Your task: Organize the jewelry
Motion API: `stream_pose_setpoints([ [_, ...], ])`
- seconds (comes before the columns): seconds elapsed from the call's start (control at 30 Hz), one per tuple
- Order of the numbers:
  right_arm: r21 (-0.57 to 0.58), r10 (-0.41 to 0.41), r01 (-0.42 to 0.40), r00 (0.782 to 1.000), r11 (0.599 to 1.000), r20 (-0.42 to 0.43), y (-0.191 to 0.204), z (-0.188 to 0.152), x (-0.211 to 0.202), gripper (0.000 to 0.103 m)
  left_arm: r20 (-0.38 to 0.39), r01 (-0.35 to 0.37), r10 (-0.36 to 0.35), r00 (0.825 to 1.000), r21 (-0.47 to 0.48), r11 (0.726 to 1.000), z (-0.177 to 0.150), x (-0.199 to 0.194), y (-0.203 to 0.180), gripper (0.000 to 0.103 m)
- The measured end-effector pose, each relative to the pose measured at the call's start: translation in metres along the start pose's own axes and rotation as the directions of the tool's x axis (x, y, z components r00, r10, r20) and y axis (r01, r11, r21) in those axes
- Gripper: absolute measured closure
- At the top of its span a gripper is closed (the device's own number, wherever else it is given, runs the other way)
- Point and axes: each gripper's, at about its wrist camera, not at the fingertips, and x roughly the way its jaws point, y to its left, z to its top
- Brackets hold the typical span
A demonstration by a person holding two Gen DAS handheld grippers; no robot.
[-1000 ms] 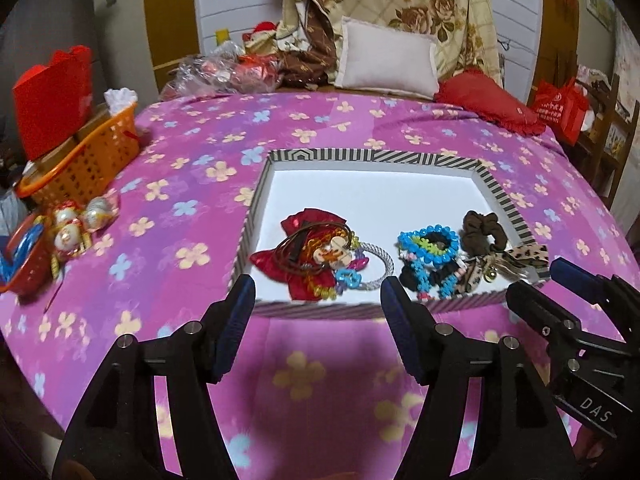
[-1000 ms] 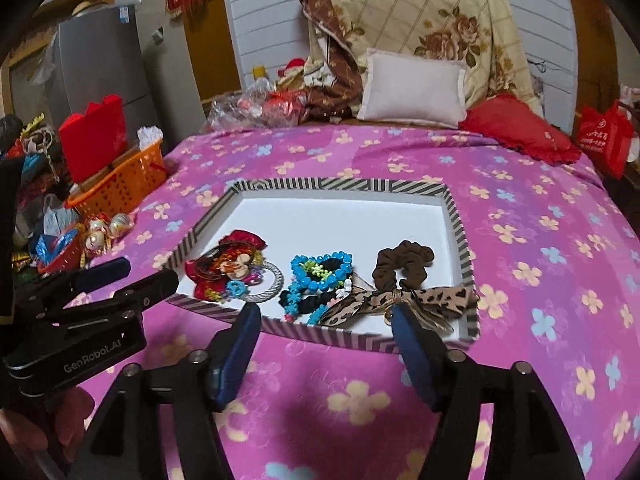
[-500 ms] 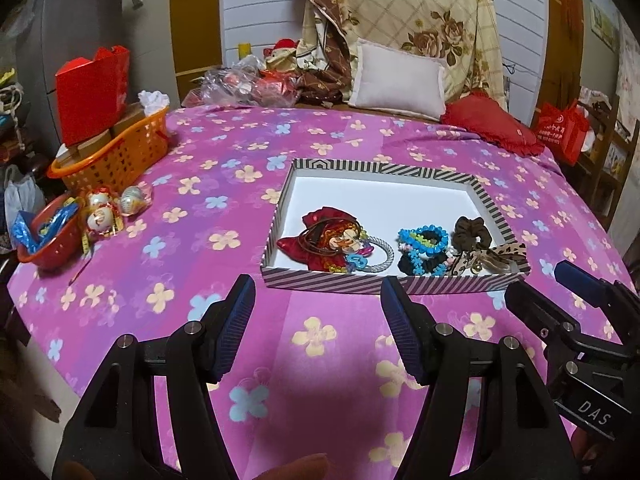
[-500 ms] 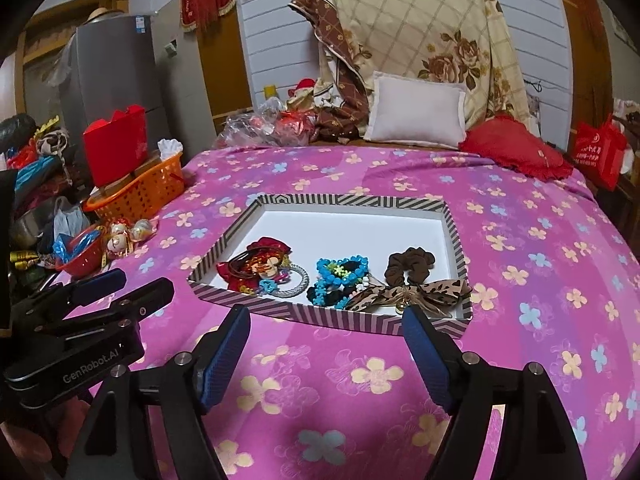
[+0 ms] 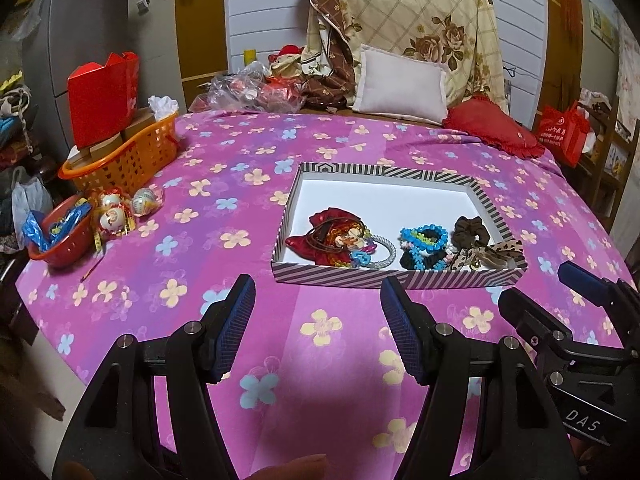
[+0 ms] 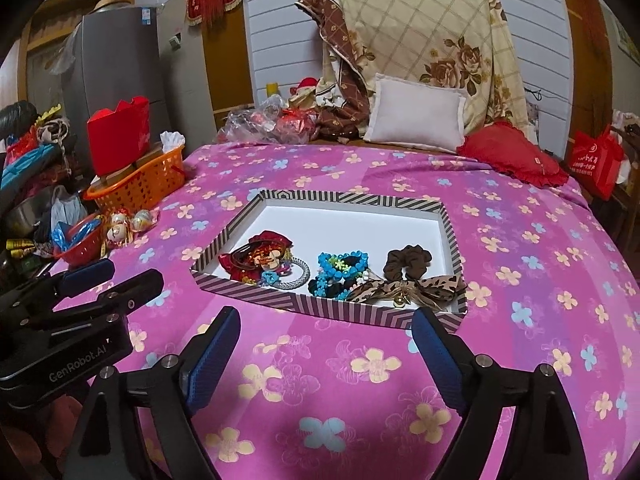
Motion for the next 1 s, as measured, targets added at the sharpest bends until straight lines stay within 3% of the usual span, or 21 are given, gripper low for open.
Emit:
stream_pose_setpoints([
  [1.0, -0.004, 0.000, 0.000, 0.999, 1.000, -0.047, -0.002, -0.006, 0.014, 0.015, -0.024, -0.009, 0.009, 1.000, 0.003, 1.000, -0.006, 0.008, 0.004, 0.038],
])
